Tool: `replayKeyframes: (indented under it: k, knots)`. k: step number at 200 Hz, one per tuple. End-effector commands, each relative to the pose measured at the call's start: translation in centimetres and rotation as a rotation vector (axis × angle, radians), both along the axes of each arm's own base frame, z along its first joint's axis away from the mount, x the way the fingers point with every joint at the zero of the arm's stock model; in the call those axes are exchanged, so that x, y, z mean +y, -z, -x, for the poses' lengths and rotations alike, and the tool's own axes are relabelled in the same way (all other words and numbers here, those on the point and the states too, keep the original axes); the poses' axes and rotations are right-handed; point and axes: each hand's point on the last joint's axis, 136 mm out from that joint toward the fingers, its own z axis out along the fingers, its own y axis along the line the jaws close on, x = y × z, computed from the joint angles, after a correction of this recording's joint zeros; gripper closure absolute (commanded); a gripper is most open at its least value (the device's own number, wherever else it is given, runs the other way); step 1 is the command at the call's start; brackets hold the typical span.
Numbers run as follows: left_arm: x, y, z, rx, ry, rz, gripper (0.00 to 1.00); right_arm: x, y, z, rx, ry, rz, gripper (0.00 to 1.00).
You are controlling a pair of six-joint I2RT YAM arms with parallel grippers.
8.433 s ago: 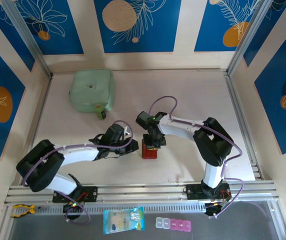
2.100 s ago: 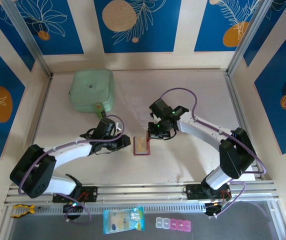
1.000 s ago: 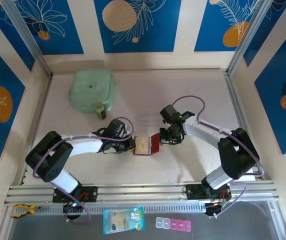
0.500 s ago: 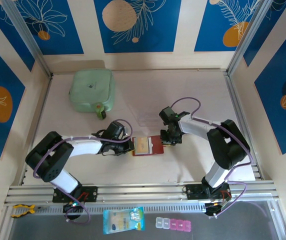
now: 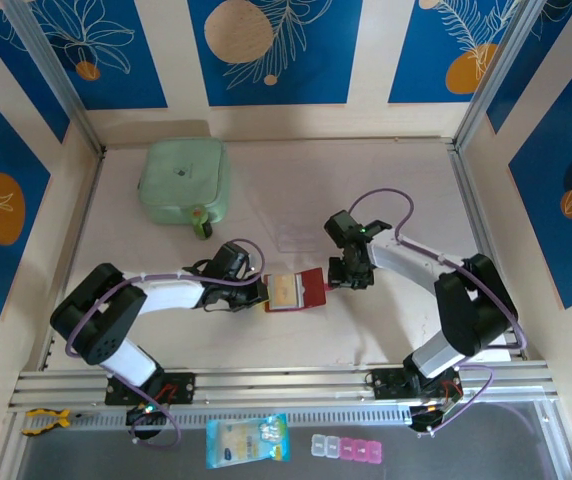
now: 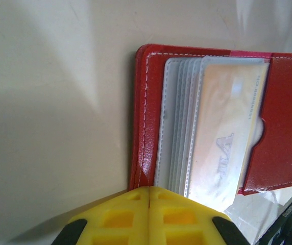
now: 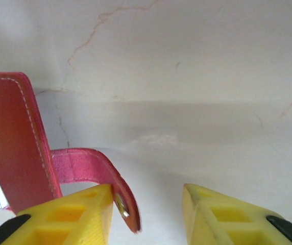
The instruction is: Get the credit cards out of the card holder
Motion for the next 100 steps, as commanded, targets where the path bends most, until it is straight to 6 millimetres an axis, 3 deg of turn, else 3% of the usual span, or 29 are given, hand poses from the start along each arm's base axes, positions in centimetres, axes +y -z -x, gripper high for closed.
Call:
replayKeyframes:
  k: [1,30,64,82,100]
  knots:
    - [0.6,0.2,0.7,0.011,-0.002,-0.029,0.93,-0.4,-2.5,-0.1,-0.031,0.011,0.014,0.59]
    - [0.4,0.2,0.6,0.016,0.003,-0.027,0.93,0.7,-5.1,-0.4,-0.083,-0.017,0.012,0.59]
    - [0.4,0.4,0.6,0.018,0.005,-0.031,0.93,3.9,-7.4,-0.7,-0.129,-0.092,-0.037,0.58]
    - [0.4,0.5,0.6,0.023,0.006,-0.031,0.93,6.0,-7.3,-0.4,-0.116,-0.133,-0.084,0.57]
    - [0.3,0.5,0.6,0.023,0.009,-0.03,0.93,7.2,-6.0,0.0,-0.068,-0.141,-0.109,0.54]
